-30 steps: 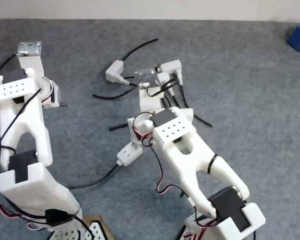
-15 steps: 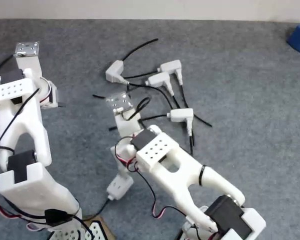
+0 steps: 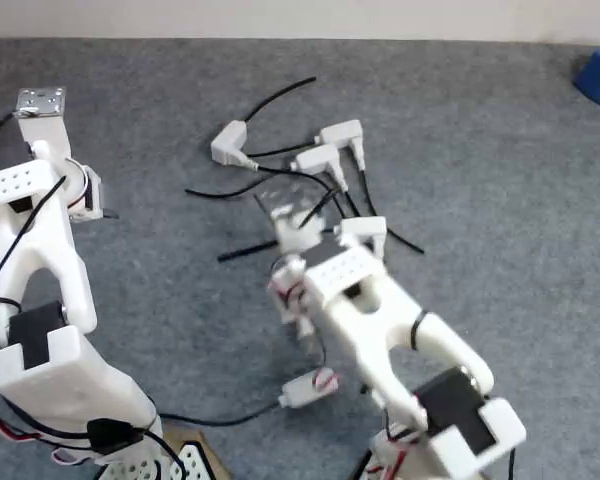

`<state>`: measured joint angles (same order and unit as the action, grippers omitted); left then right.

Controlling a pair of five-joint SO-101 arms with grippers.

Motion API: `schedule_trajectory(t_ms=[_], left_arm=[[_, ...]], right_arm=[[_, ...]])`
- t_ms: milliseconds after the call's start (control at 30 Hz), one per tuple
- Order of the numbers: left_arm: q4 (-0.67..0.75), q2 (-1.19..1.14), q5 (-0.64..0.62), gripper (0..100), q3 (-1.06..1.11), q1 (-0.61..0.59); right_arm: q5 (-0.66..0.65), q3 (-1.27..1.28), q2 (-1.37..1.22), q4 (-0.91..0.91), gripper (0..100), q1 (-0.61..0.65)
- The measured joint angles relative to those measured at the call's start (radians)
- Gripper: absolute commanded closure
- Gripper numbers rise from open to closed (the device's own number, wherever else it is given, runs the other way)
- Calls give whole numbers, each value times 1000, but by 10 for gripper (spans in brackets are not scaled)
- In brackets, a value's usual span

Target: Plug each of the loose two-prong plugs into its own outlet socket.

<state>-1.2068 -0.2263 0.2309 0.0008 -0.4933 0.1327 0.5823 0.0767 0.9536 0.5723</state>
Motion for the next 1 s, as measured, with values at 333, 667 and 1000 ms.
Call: schedule_trajectory(t_ms=[333,667,1000], left_arm=[[-150,0,212,752,11,169],[-463,124,319,752,6,477],[-302,566,313,652,460,804]], right_arm=[[-12,-101,318,-18,992,-203],[29,304,836,-94,992,-270],[-44,439,944,14,992,-345]])
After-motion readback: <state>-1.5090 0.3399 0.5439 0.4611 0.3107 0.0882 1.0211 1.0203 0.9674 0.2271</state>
